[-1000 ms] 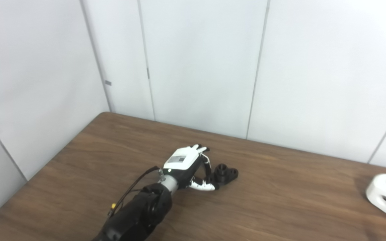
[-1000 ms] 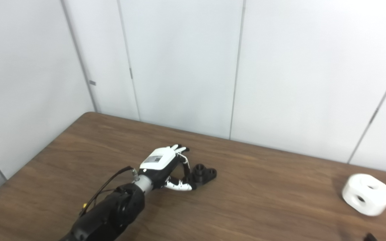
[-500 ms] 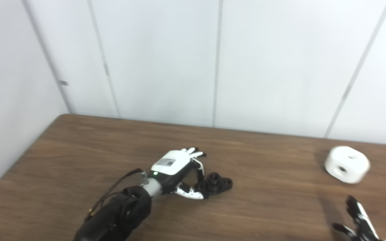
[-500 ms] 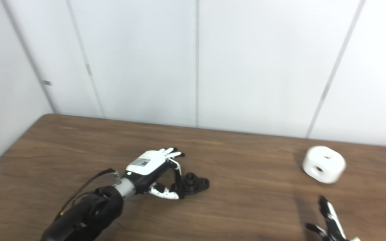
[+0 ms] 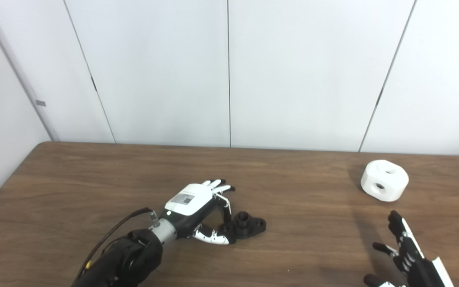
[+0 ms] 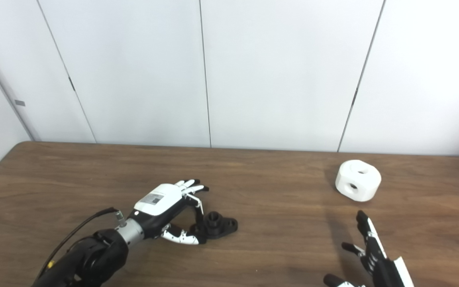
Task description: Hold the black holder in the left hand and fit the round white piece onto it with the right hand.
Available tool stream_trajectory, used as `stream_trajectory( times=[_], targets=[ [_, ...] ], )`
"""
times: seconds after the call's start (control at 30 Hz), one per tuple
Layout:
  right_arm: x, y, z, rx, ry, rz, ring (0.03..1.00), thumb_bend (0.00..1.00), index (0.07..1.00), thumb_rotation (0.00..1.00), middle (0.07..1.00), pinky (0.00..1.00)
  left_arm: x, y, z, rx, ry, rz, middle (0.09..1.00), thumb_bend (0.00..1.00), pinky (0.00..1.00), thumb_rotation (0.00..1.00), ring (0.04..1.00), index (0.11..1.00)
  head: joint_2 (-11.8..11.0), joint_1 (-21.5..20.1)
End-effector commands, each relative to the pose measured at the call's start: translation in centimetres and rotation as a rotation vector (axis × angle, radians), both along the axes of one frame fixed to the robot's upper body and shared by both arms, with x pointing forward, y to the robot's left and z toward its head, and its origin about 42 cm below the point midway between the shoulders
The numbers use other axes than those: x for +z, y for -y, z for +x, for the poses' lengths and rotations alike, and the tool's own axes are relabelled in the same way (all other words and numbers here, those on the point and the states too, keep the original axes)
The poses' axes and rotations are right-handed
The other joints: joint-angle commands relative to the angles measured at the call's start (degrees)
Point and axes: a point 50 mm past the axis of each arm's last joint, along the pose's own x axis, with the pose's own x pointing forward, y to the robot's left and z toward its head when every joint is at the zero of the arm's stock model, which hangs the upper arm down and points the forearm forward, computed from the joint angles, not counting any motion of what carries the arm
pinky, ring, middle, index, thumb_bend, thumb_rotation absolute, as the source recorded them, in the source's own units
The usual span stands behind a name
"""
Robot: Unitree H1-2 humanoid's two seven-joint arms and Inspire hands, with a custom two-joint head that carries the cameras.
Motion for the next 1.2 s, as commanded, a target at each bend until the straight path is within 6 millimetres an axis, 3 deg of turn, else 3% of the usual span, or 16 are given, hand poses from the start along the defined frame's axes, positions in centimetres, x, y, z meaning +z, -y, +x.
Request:
stream_trajectory(
  times=[0.0, 0.13, 0.3, 0.43, 0.53, 0.57, 0.63, 0.73, 0.8, 1.0, 1.17],
  targets=[
    [1.8, -0.1, 0.2, -0.022, 0.095, -0.001, 0.869, 0.80, 0.864, 0.81, 0.883, 0.75, -0.9, 0.3, -0.7, -0.066, -0.042, 0.041, 0.939, 0.52, 1.00, 0.05, 1.000, 0.481, -0.27, -0.83],
    [2.9, 0.6, 0.1, -0.022, 0.132, 0.003, 0.883, 0.82, 0.873, 0.81, 0.888, 0.74, -1.2, 0.3, -0.8, -0.079, -0.035, 0.035, 0.939, 0.52, 1.00, 0.05, 1.000, 0.481, -0.78, -1.88],
    [5.3, 2.6, -0.1, -0.104, 0.196, -0.121, 0.857, 0.80, 0.871, 0.82, 0.889, 0.72, -2.3, 0.2, -0.7, -0.088, -0.010, -0.004, 0.913, 0.52, 1.00, 0.05, 0.998, 0.480, -2.42, -3.53],
    [7.9, 4.3, -0.1, -0.264, 0.221, -0.230, 0.878, 0.83, 0.863, 0.83, 0.891, 0.70, -2.8, 0.0, -0.8, -0.095, -0.014, 0.000, 0.916, 0.52, 1.00, 0.05, 1.000, 0.481, -4.09, -5.92],
    [9.7, 6.0, 0.8, -0.373, 0.254, -0.348, 0.837, 0.79, 0.847, 0.84, 0.867, 0.67, -3.0, 0.0, -0.8, -0.091, -0.026, 0.000, 0.922, 0.52, 1.00, 0.05, 1.000, 0.481, -4.74, -7.32],
    [10.2, 6.5, 1.3, -0.423, 0.250, -0.404, 0.824, 0.73, 0.844, 0.81, 0.863, 0.65, -3.0, 0.0, -0.8, -0.089, -0.031, 0.002, 0.924, 0.52, 1.00, 0.05, 1.000, 0.481, -5.21, -8.10],
    [10.9, 7.3, 2.1, -0.512, 0.219, -0.473, 0.837, 0.73, 0.872, 0.83, 0.873, 0.68, -3.1, 0.0, -0.9, -0.087, -0.039, 0.009, 0.925, 0.52, 1.00, 0.05, 1.000, 0.482, -5.79, -9.01],
    [11.0, 8.1, 3.2, -0.625, 0.133, -0.506, 0.884, 0.80, 0.958, 0.84, 0.926, 0.70, -3.3, -0.4, -0.8, -0.091, -0.039, 0.007, 0.925, 0.52, 1.00, 0.05, 1.000, 0.482, -6.67, -11.22],
    [11.0, 8.5, 4.0, -0.656, 0.098, -0.509, 0.892, 0.82, 0.992, 0.78, 0.956, 0.68, -3.4, -0.7, -0.6, -0.091, -0.044, 0.007, 0.925, 0.52, 1.00, 0.05, 1.000, 0.482, -6.89, -12.52],
    [10.5, 9.7, 6.3, -0.675, 0.050, -0.546, 0.860, 0.88, 0.983, 0.65, 0.946, 0.65, -3.4, -2.3, -0.4, -0.096, -0.039, -0.011, 0.915, 0.52, 1.00, 0.05, 1.000, 0.482, -7.70, -18.06],
    [10.6, 11.7, 8.6, -0.624, -0.039, -0.567, 0.880, 0.95, 0.996, 0.67, 0.953, 0.69, -3.1, -3.7, 0.0, -0.103, -0.043, -0.001, 0.920, 0.52, 1.00, 0.05, 1.000, 0.482, -6.04, -22.54]
  ],
)
